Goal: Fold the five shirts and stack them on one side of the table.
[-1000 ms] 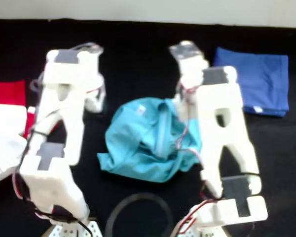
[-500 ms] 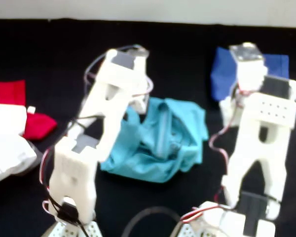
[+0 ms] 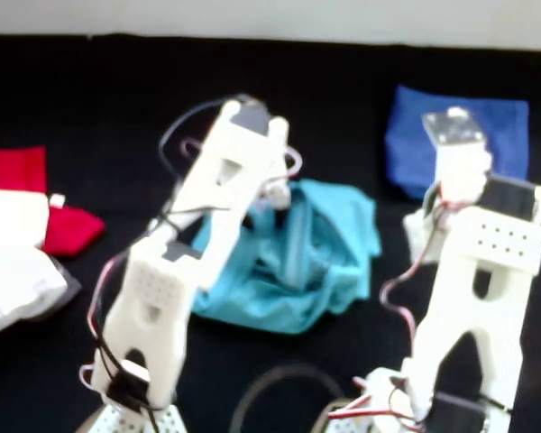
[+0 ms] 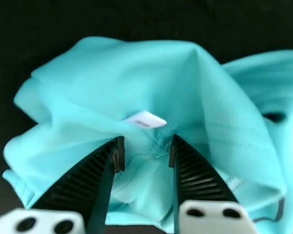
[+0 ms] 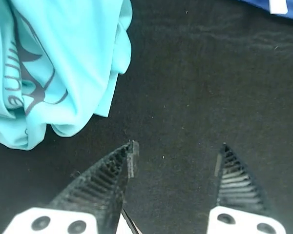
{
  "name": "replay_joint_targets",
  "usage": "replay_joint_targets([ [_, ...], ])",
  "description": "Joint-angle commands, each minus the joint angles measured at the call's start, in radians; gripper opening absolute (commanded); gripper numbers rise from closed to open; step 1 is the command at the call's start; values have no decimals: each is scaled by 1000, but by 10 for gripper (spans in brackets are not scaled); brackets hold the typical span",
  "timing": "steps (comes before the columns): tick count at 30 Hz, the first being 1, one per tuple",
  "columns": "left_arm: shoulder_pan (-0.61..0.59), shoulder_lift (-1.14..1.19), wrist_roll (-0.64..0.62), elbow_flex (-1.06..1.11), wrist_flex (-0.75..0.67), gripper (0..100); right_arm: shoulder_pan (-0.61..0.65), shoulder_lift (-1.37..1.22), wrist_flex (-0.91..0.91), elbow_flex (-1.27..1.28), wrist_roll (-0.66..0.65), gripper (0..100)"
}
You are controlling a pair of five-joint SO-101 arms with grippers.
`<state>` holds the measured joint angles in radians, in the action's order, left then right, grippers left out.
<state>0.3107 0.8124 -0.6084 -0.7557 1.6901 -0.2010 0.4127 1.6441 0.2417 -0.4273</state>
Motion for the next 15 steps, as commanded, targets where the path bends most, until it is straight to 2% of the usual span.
replay_joint_targets([
  [1, -44, 53, -8, -107, -2, 161, -8, 61, -50, 74, -11, 246],
  [5, -107, 133, -8, -225, 6, 143, -8, 102, -76, 148, -11, 245],
  [8, -142, 173, -8, -282, 8, 11, -8, 127, -84, 182, -11, 245],
  [15, -225, 130, 5, -311, 78, 9, -8, 168, -84, 234, -11, 245],
])
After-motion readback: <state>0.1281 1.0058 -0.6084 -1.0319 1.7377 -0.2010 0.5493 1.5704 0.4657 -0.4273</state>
